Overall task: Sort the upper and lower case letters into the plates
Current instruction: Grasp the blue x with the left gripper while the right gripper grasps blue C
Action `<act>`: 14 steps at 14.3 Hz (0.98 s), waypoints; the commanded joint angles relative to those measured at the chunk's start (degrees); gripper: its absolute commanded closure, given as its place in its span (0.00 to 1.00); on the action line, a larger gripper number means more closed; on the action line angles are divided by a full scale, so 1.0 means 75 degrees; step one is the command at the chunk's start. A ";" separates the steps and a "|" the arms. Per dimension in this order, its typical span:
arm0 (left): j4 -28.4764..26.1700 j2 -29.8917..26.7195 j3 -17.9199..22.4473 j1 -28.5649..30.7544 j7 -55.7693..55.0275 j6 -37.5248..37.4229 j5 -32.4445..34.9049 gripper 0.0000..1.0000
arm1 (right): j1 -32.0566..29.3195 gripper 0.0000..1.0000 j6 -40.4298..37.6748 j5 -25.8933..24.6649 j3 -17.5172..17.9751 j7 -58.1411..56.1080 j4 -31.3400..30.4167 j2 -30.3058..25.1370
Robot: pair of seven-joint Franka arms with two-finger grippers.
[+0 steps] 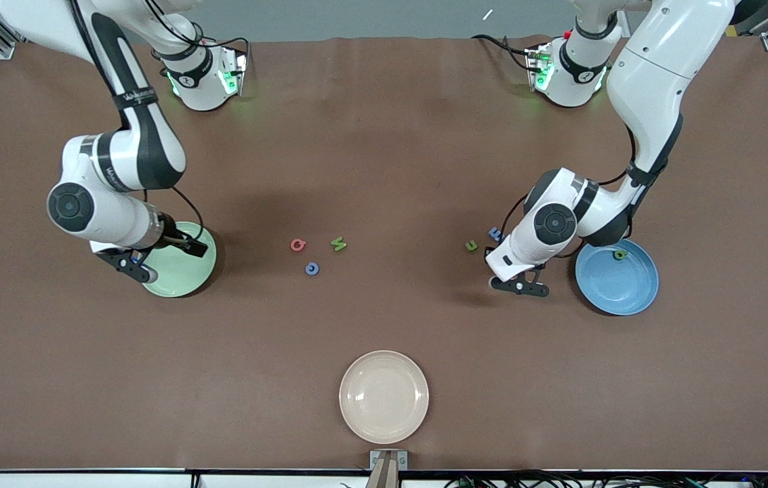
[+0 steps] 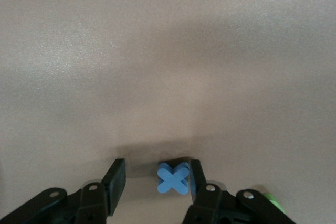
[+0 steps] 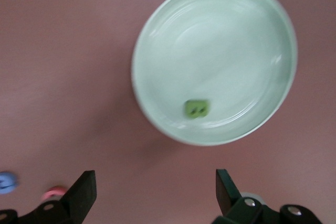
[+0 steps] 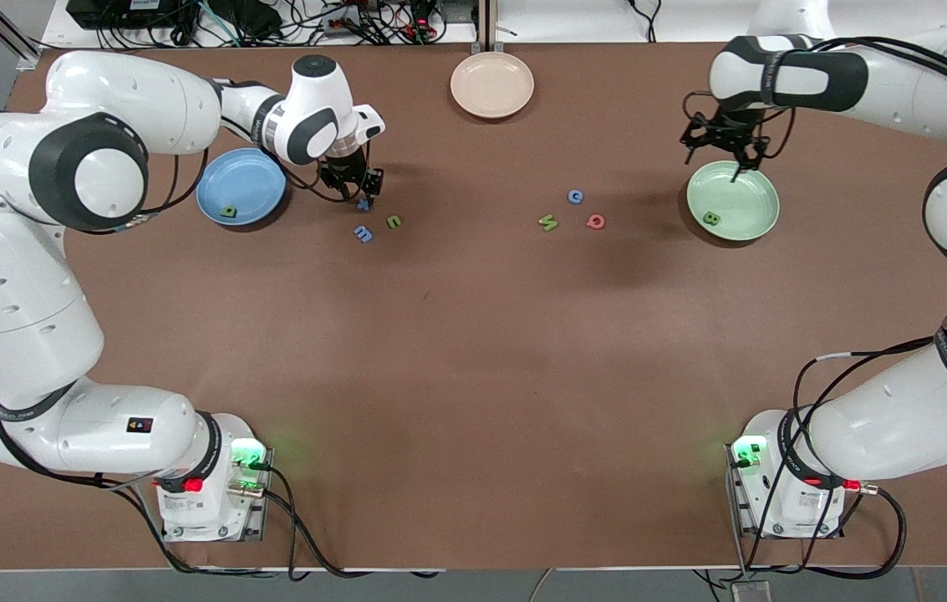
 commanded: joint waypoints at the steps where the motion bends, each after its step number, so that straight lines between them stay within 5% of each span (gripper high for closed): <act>1: 0.0092 0.0047 0.0007 -0.0134 -0.0242 -0.0027 0.0197 0.43 | 0.0809 0.00 0.0683 0.0229 0.0018 0.1735 0.0075 0.0143; 6: 0.0069 0.0047 0.0007 -0.0157 -0.0313 -0.0051 0.0197 0.44 | 0.1889 0.00 0.2195 0.0217 0.0018 0.4337 0.0636 0.1617; 14: 0.0080 0.0094 0.0007 -0.0204 -0.0746 -0.0051 0.0197 0.66 | 0.2488 0.00 0.2256 0.0135 0.0006 0.5948 0.2407 0.3389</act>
